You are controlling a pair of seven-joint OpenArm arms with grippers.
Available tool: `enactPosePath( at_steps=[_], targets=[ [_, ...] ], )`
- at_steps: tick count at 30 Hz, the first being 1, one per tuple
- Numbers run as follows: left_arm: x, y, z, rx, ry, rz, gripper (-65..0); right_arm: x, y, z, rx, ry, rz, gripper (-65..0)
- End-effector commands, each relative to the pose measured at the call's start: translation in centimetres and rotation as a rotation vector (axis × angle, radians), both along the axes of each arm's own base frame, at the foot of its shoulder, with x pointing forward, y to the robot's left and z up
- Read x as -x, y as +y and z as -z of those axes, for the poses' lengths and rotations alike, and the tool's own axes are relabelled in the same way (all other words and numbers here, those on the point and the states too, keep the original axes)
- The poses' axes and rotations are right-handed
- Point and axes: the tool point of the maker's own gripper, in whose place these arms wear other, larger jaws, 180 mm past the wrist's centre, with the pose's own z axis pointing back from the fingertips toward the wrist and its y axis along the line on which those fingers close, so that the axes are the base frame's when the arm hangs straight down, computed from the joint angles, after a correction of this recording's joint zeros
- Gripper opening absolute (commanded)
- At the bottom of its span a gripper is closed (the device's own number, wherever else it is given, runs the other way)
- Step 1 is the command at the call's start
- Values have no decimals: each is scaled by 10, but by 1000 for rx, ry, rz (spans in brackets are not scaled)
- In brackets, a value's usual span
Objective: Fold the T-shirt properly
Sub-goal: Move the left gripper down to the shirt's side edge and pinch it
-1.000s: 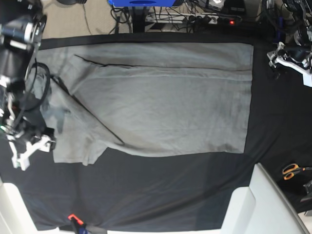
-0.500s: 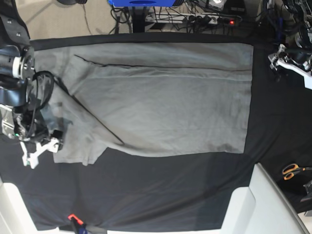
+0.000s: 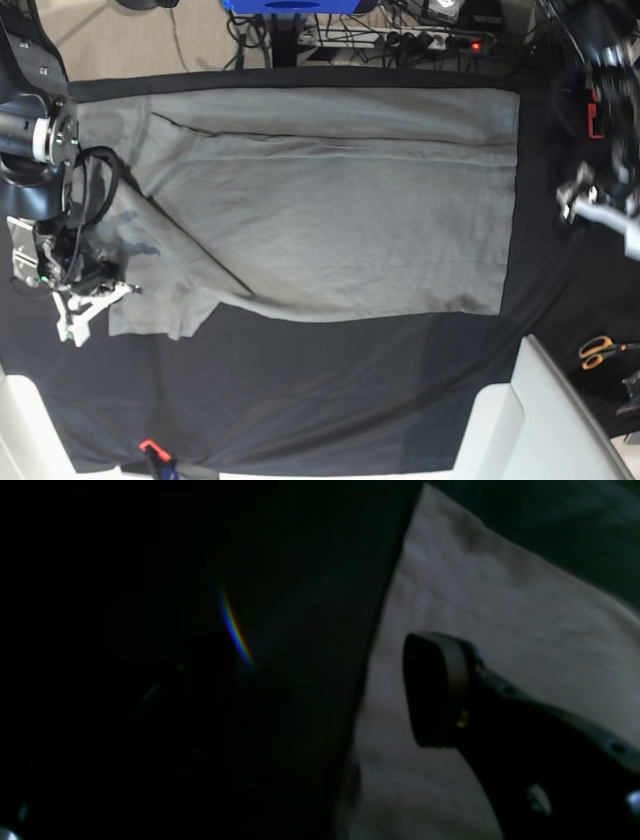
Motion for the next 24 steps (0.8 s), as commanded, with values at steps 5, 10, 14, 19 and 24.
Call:
enactPosePath(
  at_steps=[5, 10, 14, 19, 24],
  targets=[
    [-68, -15, 3, -69, 44, 86, -146, -28, -12, -34, 35, -124, 3, -650],
    [-98, -32, 10, -9, -22, 70, -146, -30, -13, -44, 56, -160, -9, -650],
    [-109, -46, 34, 39, -11, 72, -146, -25, -14, -39, 61, -152, -11, -650],
    [-91, -61, 67, 92, 82, 79, -146, -26, -15, -44, 70, -169, -15, -650],
    [-63, -69, 84, 86, 109, 90, -148, -26, -16, -44, 71, -169, -15, -650]
  ],
)
